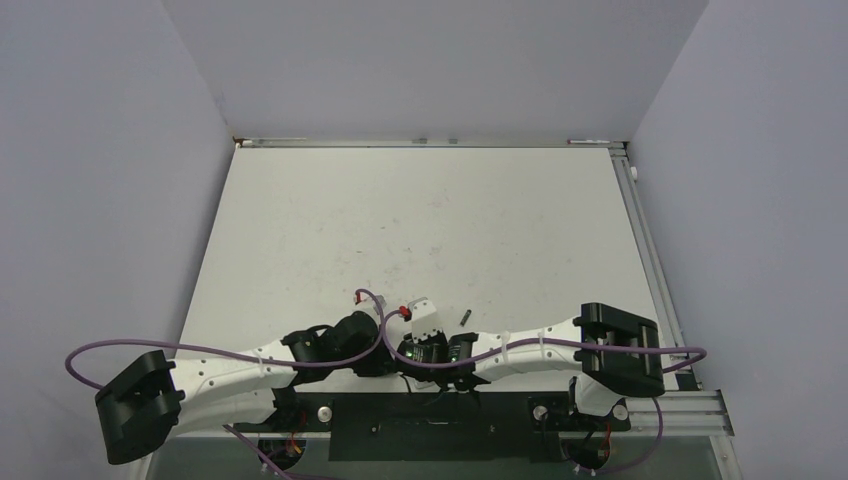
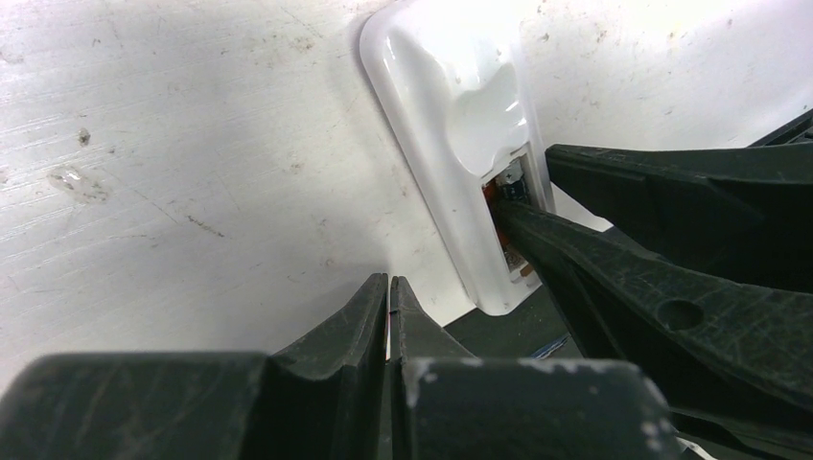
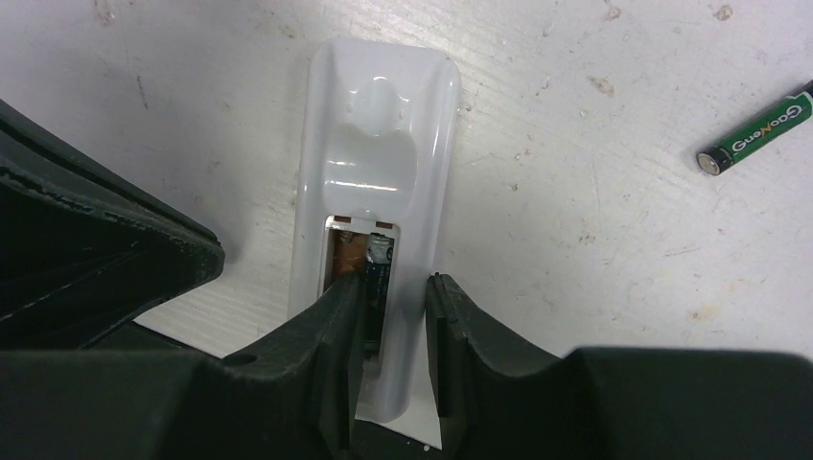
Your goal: Load the batteries into the remote control
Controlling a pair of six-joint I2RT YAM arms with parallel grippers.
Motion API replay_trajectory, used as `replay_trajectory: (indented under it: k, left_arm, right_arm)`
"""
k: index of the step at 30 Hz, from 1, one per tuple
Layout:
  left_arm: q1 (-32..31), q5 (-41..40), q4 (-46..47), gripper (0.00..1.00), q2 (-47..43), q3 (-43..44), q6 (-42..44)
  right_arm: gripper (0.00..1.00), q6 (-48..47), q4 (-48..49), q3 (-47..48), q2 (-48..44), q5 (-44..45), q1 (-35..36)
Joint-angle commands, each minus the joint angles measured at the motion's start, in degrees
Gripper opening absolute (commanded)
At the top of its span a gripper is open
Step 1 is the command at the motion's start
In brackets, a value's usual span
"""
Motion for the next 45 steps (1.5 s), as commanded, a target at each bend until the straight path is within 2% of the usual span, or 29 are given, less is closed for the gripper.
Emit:
replay_trajectory:
  k: [1, 5, 13, 24, 30, 38, 45]
  left_arm:
    - [0.07, -0.47, 1.73, 0.02, 0.8, 1.35, 0.71]
    - [0.11, -0.71, 1.03, 0.02, 0.69, 1.76, 1.01]
    - [0.59, -2.02, -2.2, 0.02, -1.1, 2.84, 1.87]
    - [1.59, -2.85, -5.64, 0.02, -2.68, 4.65, 3.07]
    - [2.86, -3.69, -8.49, 0.03, -2.7, 8.36, 5.24]
    - [6.75, -1.23, -8.11, 0.04, 0.47, 14.02, 8.95]
    - [8.6, 4.64, -1.91, 0.09, 9.04, 18.61, 11.51]
  right_arm:
    - [0.14, 0.34, -1.81, 0.76, 1.92, -1.48, 0.79]
    - [0.24, 0.16, -1.99, 1.4, 1.33, -1.11, 0.82]
    - [0.27, 0.16, -5.14, 3.63, -0.47, 2.51, 0.79]
    - [0.39, 0.12, -5.54, 4.41, -2.5, 3.35, 1.21]
    - [0.41, 1.06, -5.78, 4.19, -5.31, 3.78, 2.7]
    - [0.37, 3.64, -4.67, 2.37, -8.99, 4.37, 6.19]
    - [0.18, 5.9, 1.04, -1.72, -10.95, 3.96, 9.21]
